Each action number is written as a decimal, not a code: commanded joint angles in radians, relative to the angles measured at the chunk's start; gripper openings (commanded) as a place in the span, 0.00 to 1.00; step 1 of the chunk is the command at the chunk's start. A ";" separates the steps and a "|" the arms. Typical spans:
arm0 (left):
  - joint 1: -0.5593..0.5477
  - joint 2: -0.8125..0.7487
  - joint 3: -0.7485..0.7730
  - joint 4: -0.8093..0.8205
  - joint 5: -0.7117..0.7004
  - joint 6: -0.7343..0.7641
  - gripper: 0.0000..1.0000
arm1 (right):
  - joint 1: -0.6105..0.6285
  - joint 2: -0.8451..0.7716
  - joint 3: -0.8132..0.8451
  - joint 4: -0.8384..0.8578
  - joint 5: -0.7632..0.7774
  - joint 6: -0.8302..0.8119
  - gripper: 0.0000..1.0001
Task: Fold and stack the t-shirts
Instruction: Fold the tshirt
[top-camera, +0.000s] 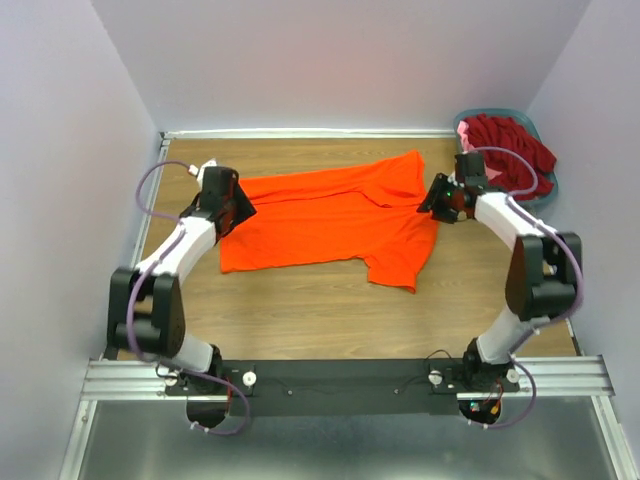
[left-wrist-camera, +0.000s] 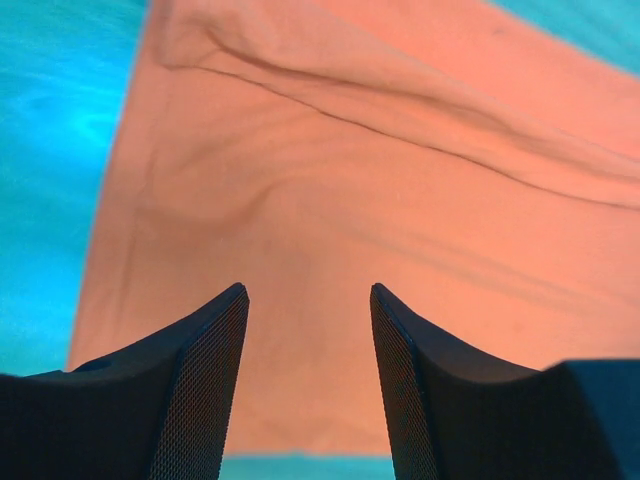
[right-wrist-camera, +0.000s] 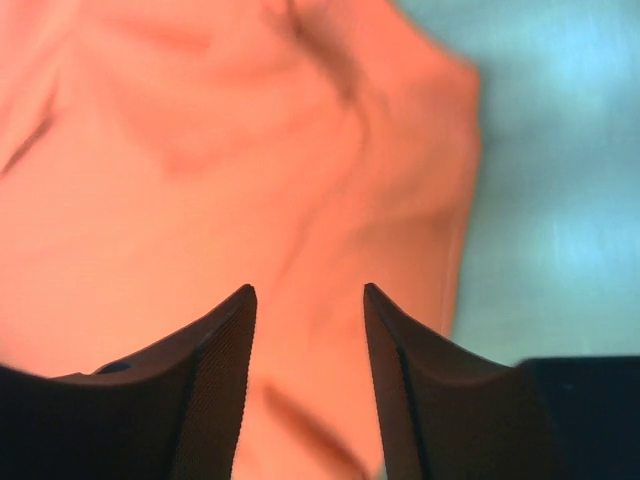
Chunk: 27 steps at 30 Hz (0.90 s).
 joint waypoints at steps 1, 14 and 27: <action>-0.001 -0.168 -0.131 -0.098 -0.098 -0.091 0.58 | -0.005 -0.188 -0.163 -0.054 -0.045 0.030 0.57; -0.001 -0.264 -0.305 -0.242 -0.363 -0.313 0.66 | -0.005 -0.443 -0.406 -0.132 -0.085 -0.007 0.59; -0.001 -0.044 -0.266 -0.182 -0.308 -0.263 0.62 | -0.005 -0.476 -0.424 -0.183 -0.082 -0.023 0.59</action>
